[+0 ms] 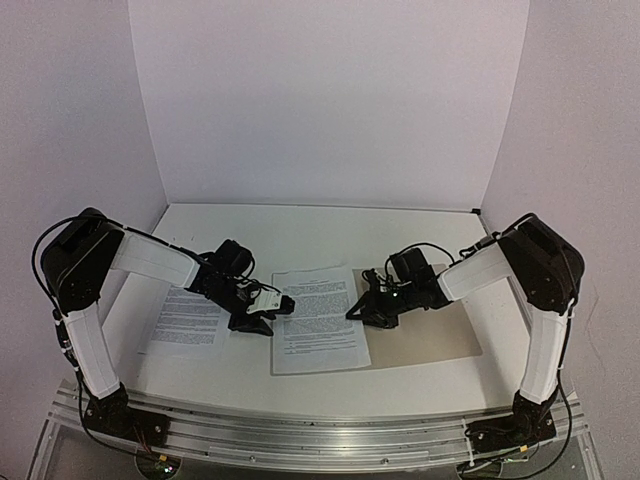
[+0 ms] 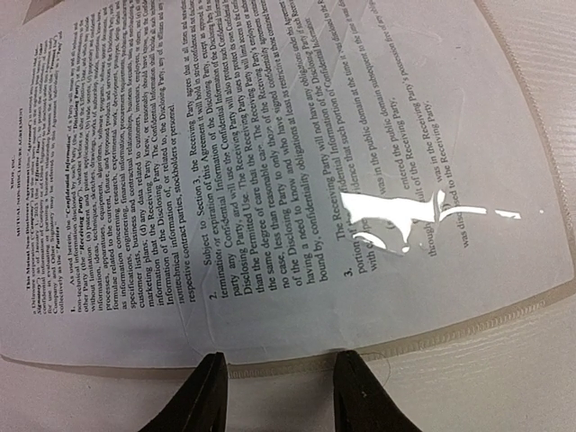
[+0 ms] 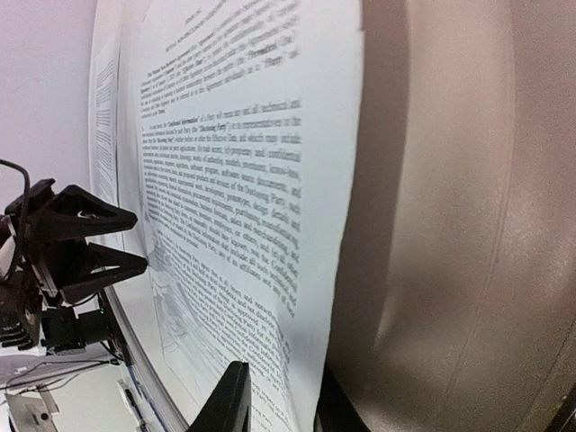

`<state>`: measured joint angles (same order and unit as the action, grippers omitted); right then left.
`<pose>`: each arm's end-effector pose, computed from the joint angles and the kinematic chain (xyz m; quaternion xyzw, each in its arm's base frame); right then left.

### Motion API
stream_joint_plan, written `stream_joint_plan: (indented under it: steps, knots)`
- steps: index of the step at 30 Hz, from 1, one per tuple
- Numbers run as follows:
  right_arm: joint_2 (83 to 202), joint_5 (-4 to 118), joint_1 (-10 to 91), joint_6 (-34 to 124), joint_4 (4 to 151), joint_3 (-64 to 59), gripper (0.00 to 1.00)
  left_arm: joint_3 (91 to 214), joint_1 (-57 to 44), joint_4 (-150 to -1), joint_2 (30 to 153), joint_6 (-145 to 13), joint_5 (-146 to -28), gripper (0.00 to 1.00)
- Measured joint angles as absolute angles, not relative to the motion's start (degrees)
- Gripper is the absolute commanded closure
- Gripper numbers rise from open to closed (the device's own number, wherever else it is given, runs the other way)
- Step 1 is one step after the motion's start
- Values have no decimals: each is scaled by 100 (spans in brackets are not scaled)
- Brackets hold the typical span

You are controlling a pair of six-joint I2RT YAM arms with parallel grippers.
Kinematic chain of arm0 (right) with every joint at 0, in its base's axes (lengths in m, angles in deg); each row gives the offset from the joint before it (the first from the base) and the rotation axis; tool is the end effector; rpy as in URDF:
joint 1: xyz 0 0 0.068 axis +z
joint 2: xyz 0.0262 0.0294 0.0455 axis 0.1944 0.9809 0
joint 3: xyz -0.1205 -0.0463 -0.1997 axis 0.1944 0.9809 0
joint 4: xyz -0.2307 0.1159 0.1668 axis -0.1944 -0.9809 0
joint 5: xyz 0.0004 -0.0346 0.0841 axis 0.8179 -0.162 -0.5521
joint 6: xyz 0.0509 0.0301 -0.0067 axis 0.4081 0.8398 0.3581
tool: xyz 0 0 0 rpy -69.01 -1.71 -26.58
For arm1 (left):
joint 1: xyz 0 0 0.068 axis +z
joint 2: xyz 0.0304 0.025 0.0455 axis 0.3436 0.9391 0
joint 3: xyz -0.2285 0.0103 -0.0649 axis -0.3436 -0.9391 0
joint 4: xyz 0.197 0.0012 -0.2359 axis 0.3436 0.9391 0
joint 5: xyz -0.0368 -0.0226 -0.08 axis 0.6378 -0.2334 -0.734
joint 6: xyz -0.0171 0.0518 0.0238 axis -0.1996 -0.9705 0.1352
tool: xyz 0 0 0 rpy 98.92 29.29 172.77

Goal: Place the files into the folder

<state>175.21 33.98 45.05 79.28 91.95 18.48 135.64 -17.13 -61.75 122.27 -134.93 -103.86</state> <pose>0.3140 0.2374 0.0214 -0.0430 0.8966 0.4171 0.1426 0.2824 -0.2380 0.0455 0.7326 0.6022 -0.1680 0.2690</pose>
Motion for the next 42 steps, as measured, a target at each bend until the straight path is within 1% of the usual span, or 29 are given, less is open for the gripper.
stream_joint_plan:
  steps: [6,8,13,19,21,26,27,29,32,34,38,42]
  knots:
    - [17442,3791,4570,7643,8557,1423,51,13564,-1713,-6175,12227,-13506,-10378,59]
    - [17425,3992,4600,7566,8246,1242,49,13565,-1711,-6174,12227,-13508,-10372,59]
    - [17262,4592,4662,7495,7351,901,48,13598,-1707,-6130,12227,-13528,-10319,58]
    - [17134,4989,4667,7352,6776,509,48,13724,-1683,-5858,12227,-13548,-10222,58]
    - [17158,5113,4667,7268,6610,297,51,13803,-1633,-5663,12227,-13532,-10217,58]
    - [17440,5593,4665,7076,6328,-497,64,14257,-1363,-5164,12266,-13129,-10239,58]
    - [17533,5751,4665,7074,6265,-657,64,14446,-1301,-5093,12315,-12938,-10238,58]
    - [17689,6117,4665,7096,6113,-871,59,14837,-1205,-4999,12455,-12512,-10240,57]
    - [17737,6658,4665,7138,5765,-911,52,15343,-1103,-4764,12681,-11730,-10288,56]
    - [17736,6954,4665,7165,5528,-902,49,15582,-1070,-4580,12811,-11179,-10351,55]
    - [17630,7212,4650,7282,5268,-561,49,15721,-1058,-4268,12960,-10366,-10482,53]
    - [17426,7136,4650,7567,5113,65,54,15723,-1058,-4030,13001,-10023,-10539,52]
